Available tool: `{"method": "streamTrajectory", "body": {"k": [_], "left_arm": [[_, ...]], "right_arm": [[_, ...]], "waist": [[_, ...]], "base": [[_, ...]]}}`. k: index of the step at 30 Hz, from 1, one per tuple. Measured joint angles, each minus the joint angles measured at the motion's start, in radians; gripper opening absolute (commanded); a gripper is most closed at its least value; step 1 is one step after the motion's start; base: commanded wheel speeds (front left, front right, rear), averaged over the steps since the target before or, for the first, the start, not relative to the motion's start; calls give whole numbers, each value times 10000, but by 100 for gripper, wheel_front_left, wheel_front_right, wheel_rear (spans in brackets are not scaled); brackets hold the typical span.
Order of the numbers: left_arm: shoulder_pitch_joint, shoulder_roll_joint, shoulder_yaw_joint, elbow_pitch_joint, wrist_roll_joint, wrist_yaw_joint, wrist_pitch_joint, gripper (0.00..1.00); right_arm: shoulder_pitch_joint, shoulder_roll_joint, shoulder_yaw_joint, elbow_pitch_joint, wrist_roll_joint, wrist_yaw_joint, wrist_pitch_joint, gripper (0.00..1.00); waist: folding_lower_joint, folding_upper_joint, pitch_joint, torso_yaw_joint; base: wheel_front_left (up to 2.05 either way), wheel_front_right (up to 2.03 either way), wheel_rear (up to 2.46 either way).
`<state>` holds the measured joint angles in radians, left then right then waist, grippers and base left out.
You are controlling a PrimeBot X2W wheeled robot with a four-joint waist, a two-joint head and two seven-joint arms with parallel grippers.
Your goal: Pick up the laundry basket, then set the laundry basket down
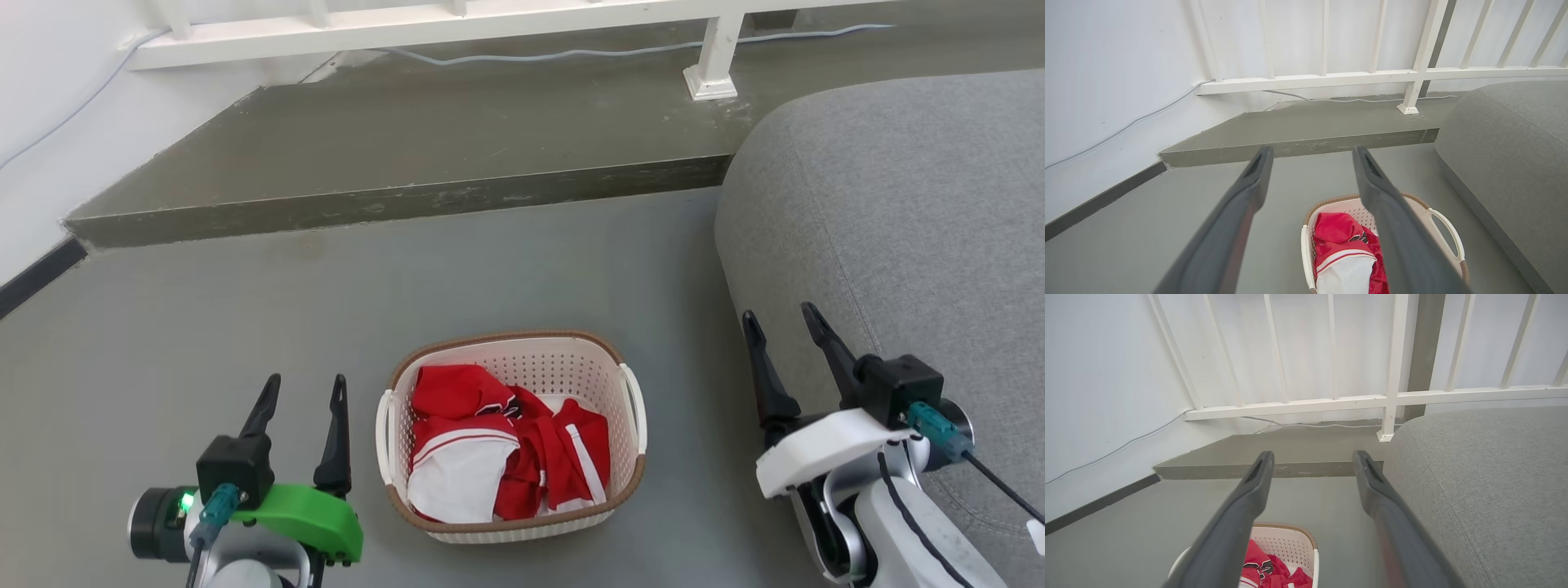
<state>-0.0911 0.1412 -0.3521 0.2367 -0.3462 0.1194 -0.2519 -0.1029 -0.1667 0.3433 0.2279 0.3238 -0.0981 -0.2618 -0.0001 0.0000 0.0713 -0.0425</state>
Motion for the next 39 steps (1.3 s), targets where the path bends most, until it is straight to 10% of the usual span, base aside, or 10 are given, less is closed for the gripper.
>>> {"method": "streamTrajectory", "body": {"k": [31, 32, 39], "left_arm": [[736, -268, 541, -627, 663, 2, 136, 100], [746, -276, 535, -650, 685, 2, 140, 0], [907, -372, 497, -408, 548, -50, 148, 0]], "right_arm": [[570, 13, -130, -309, -157, -8, 0, 100], [582, 13, -136, -318, -157, -8, 0, 0], [944, 148, -109, -56, -40, 15, -2, 0]], "waist": [[0, 0, 18, -98], [1, 0, 19, -96], [0, 0, 15, -91]], "base": [[0, 0, 0], [0, 0, 0], [0, 0, 0]]}}
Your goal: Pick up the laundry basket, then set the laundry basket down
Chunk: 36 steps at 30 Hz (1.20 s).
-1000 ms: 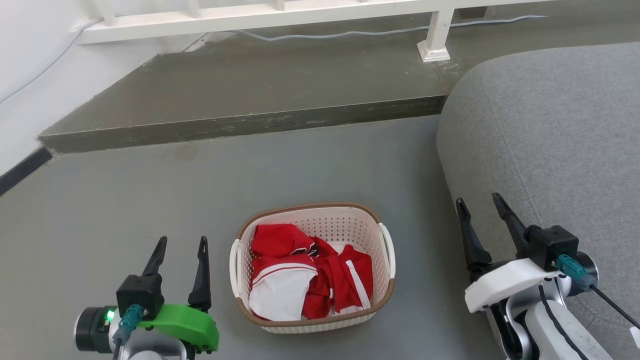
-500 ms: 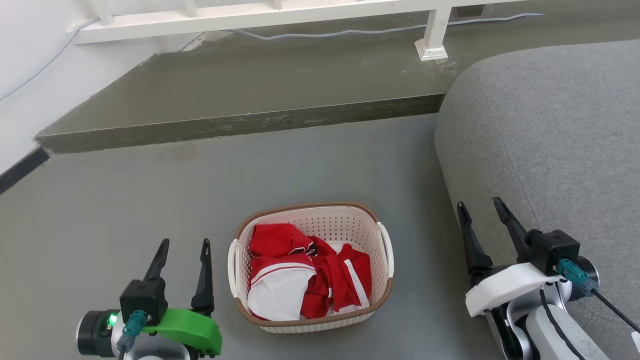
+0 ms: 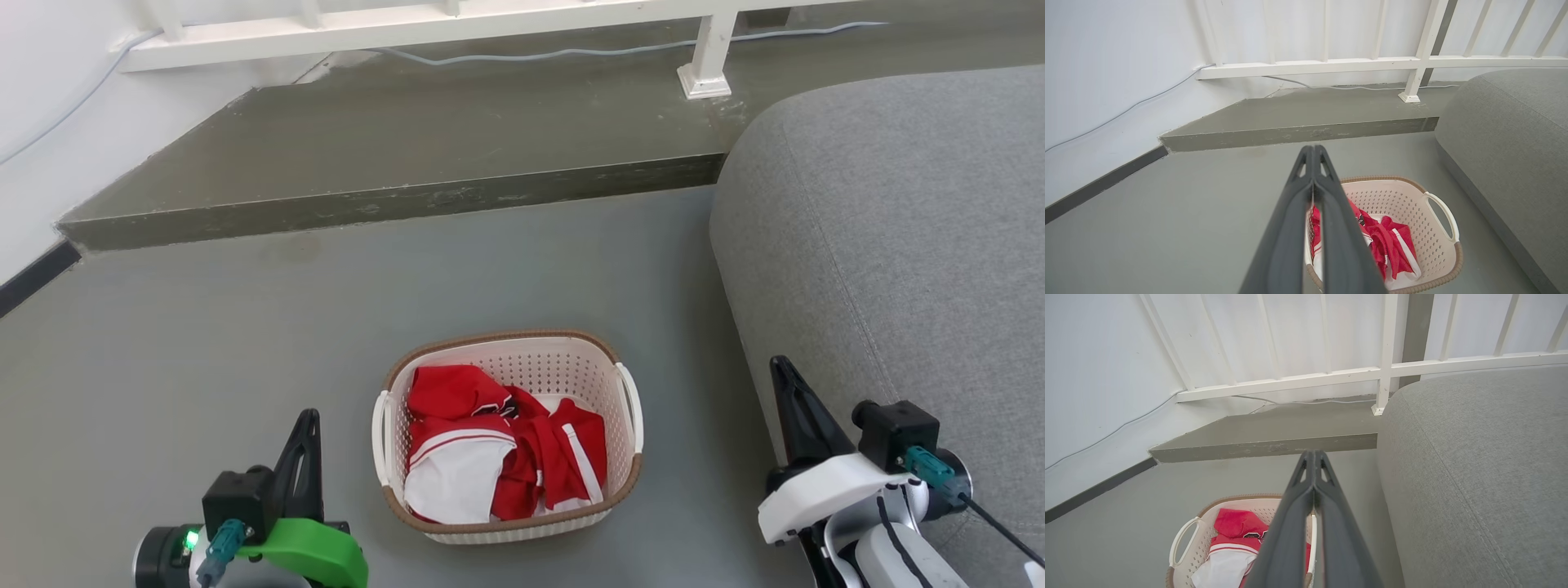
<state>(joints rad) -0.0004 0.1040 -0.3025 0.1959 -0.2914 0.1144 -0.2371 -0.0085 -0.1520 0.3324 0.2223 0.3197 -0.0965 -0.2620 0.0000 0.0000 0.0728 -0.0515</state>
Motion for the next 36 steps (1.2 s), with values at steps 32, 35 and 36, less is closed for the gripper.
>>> {"method": "streamTrajectory", "body": {"k": [32, 35, 36], "left_arm": [[105, -171, 890, -121, -4500, -629, 863, 0], [104, -169, 1014, -109, -4936, -715, 965, 0], [103, -169, 1047, -104, -5064, -727, 1005, 0]], "right_arm": [[33, 251, -1185, -209, 4424, 602, 899, 0], [29, 251, -1308, -205, 4855, 644, 1011, 0], [28, 251, -1344, -205, 4972, 694, 1060, 0]], "waist": [[0, 0, -224, 177], [0, 0, -244, 191], [0, 0, -250, 196]], "base": [[0, 0, 0], [0, 0, 0], [0, 0, 0]]}}
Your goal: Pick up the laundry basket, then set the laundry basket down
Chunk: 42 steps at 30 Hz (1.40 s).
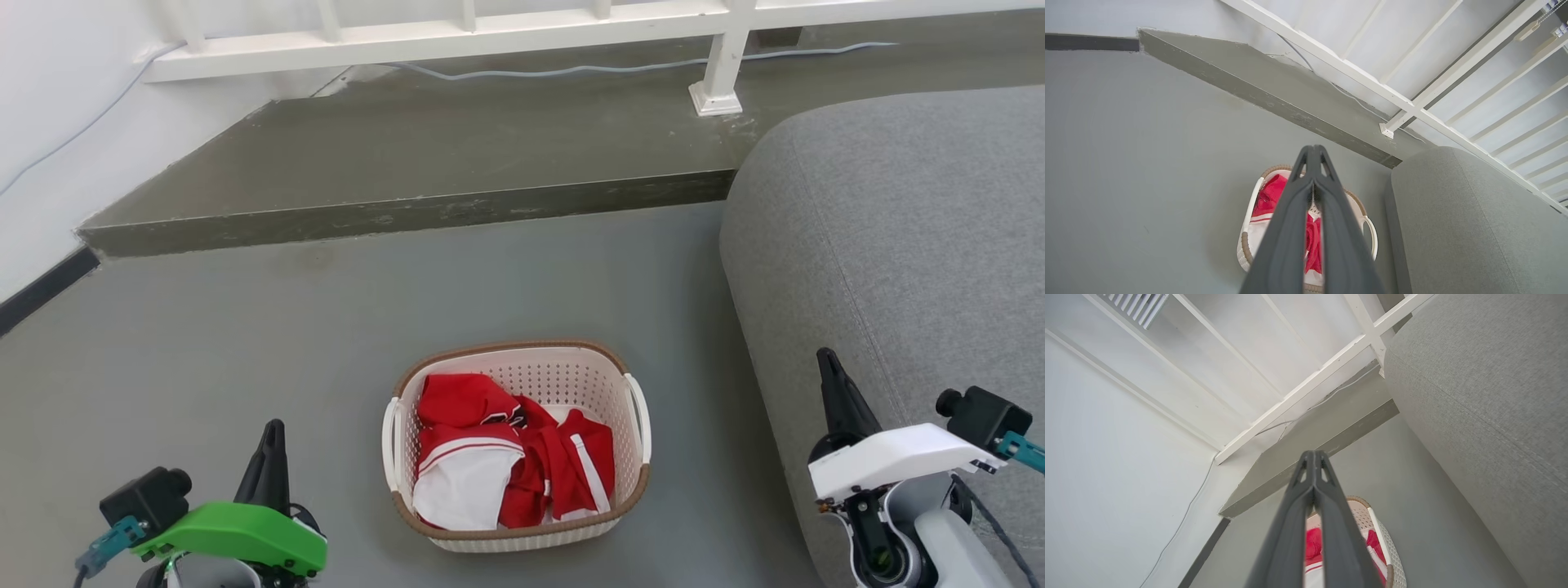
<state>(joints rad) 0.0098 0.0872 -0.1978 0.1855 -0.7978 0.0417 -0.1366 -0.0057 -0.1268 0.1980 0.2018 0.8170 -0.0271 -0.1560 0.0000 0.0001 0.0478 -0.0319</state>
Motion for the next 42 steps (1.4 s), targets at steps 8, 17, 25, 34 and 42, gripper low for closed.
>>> {"method": "streamTrajectory", "body": {"k": [8, 17, 25, 34, 42], "left_arm": [[-8, 4, 247, 59, -1103, -207, 228, 0], [-26, 8, 520, 186, -2318, -422, 499, 0], [-49, 10, 729, 276, -3262, -564, 738, 0], [-170, 8, 1043, 355, -4594, -794, 1018, 0], [-252, 6, 1304, 470, -5710, -1032, 1241, 0]], "right_arm": [[-13, 8, -316, 31, 1097, 127, 263, 0], [-53, 38, -662, 105, 2305, 316, 546, 0], [-66, 79, -940, 176, 3214, 491, 767, 0], [-128, 146, -1317, 290, 4560, 708, 1047, 0], [-229, 184, -1626, 351, 5599, 890, 1329, 0]], "waist": [[0, 0, -54, 40], [1, 0, -117, 86], [0, 0, -166, 121], [0, 0, -237, 171], [0, 0, -293, 211]], "base": [[0, 0, 0], [0, 0, 0], [0, 0, 0], [0, 0, 0], [0, 0, 0]]}}
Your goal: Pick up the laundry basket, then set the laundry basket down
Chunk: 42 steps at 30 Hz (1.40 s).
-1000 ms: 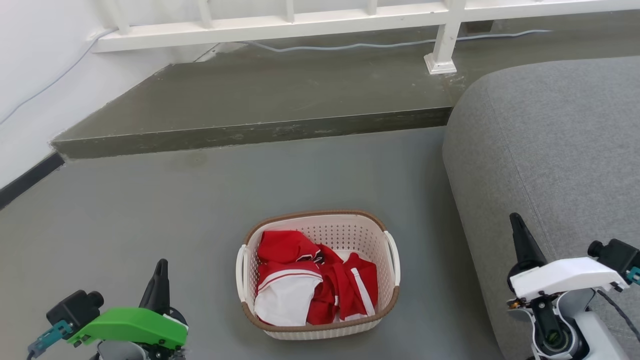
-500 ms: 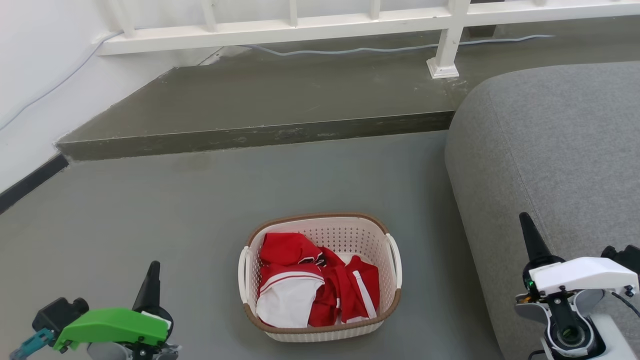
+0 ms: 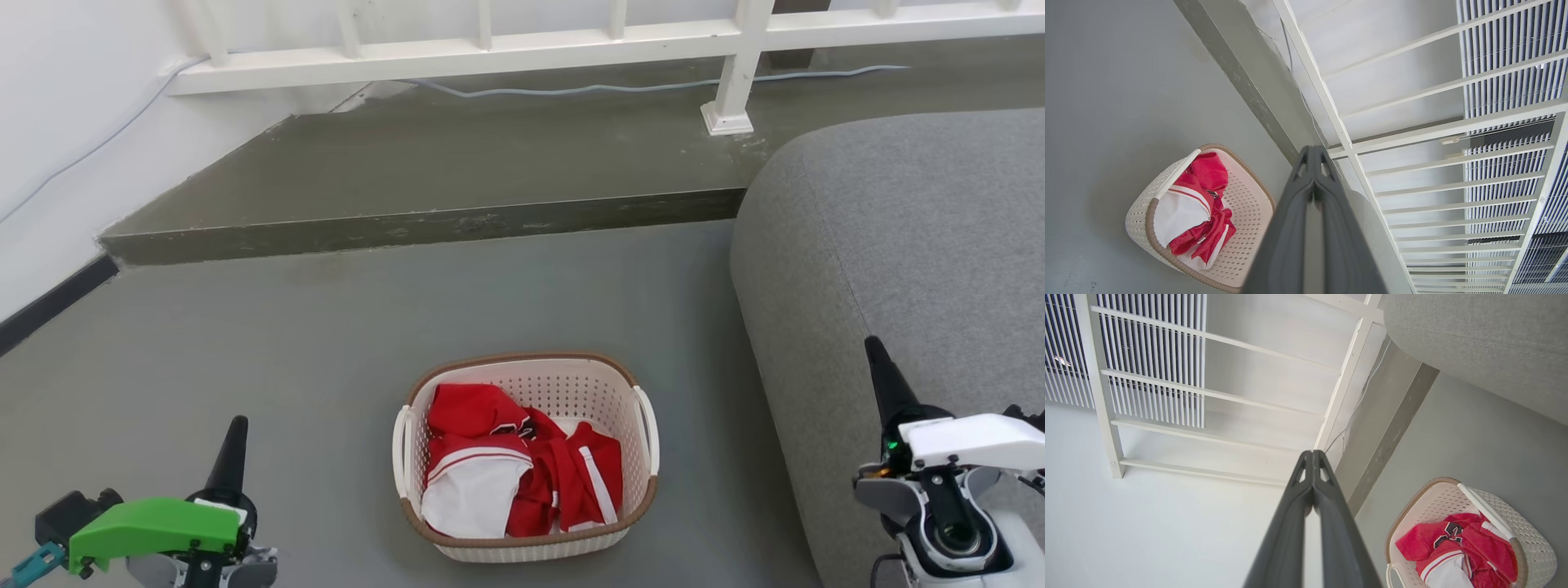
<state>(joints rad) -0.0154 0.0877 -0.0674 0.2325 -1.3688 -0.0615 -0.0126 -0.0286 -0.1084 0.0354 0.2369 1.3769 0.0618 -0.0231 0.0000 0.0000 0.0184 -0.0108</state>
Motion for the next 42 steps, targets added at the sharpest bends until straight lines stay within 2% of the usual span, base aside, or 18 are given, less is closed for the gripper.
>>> {"method": "streamTrajectory", "body": {"k": [22, 42], "left_arm": [[-198, -10, 669, 240, -2918, -527, 616, 0], [-276, -13, 685, 351, -2989, -539, 644, 0]], "right_arm": [[-153, 132, -846, 217, 2890, 522, 635, 0], [-243, 142, -878, 303, 2895, 522, 637, 0]], "waist": [[0, 0, -151, 108], [0, 0, -154, 108]], "base": [[0, 0, 0], [0, 0, 0]]}}
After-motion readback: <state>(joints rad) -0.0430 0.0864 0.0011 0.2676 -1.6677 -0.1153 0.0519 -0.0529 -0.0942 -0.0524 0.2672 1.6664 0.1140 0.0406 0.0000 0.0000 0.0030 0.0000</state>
